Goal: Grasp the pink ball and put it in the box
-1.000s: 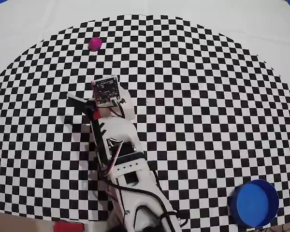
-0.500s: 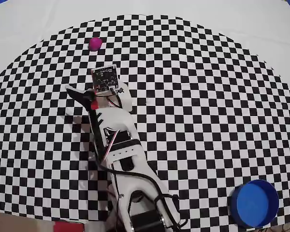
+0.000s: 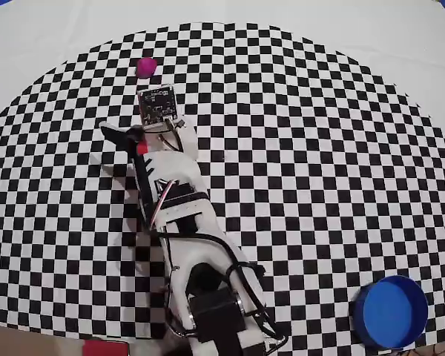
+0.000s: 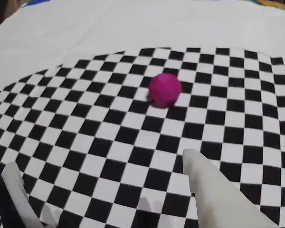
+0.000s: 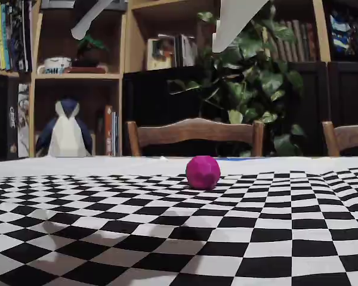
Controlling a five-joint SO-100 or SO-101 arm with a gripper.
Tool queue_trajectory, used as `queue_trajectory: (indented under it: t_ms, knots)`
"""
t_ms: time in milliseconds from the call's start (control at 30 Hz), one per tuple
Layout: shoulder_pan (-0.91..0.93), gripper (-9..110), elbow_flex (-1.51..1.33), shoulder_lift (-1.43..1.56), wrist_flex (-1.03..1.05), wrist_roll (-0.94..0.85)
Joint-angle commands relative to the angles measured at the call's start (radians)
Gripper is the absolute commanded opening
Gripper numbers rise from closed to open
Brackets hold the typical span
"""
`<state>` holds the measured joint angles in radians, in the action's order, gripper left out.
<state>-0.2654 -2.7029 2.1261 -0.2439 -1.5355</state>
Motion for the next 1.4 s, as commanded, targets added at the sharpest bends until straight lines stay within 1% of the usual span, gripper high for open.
queue_trajectory:
  t_ms: [0, 1367]
  knots:
    - [0.005, 42, 0.054, -0.028, -0.025, 0.008]
    - [0.029, 42, 0.278, -0.353, -0.066, 0.018]
